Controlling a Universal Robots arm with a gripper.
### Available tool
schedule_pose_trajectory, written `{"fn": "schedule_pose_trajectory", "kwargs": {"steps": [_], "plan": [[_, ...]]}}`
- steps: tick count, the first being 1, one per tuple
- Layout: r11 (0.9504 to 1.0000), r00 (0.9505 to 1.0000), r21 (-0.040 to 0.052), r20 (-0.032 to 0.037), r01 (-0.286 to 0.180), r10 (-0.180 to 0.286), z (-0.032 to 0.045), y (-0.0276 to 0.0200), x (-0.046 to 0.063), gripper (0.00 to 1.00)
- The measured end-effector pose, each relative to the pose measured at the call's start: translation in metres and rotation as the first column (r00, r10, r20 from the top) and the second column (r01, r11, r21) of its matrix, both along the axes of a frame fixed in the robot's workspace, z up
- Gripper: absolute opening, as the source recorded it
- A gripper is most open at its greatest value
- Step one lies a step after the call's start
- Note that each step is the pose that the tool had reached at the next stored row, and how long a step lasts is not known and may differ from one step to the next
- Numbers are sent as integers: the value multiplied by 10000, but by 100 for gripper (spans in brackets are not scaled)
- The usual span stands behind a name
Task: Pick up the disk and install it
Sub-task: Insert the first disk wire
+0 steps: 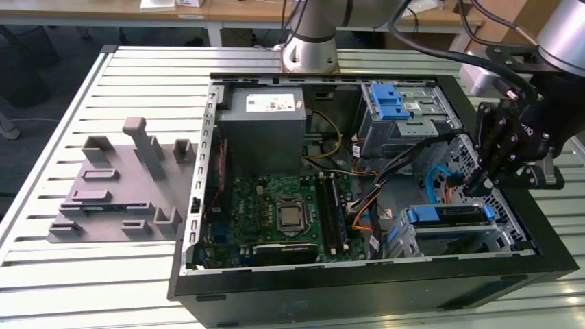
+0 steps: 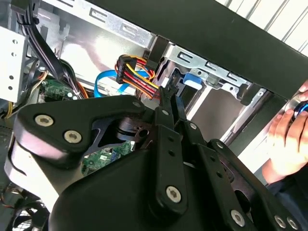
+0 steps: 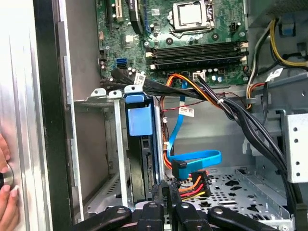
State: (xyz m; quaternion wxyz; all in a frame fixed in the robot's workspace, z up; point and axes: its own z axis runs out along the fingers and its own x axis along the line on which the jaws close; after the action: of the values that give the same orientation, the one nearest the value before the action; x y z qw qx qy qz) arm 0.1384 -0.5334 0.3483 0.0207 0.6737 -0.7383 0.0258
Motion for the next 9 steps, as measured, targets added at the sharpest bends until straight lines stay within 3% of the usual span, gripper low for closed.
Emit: {"fn": "schedule_pose_trajectory", "kwargs": {"steps": [9], "plan": [[9998, 9999, 171, 92, -101, 99, -37, -106, -46, 16]]}}
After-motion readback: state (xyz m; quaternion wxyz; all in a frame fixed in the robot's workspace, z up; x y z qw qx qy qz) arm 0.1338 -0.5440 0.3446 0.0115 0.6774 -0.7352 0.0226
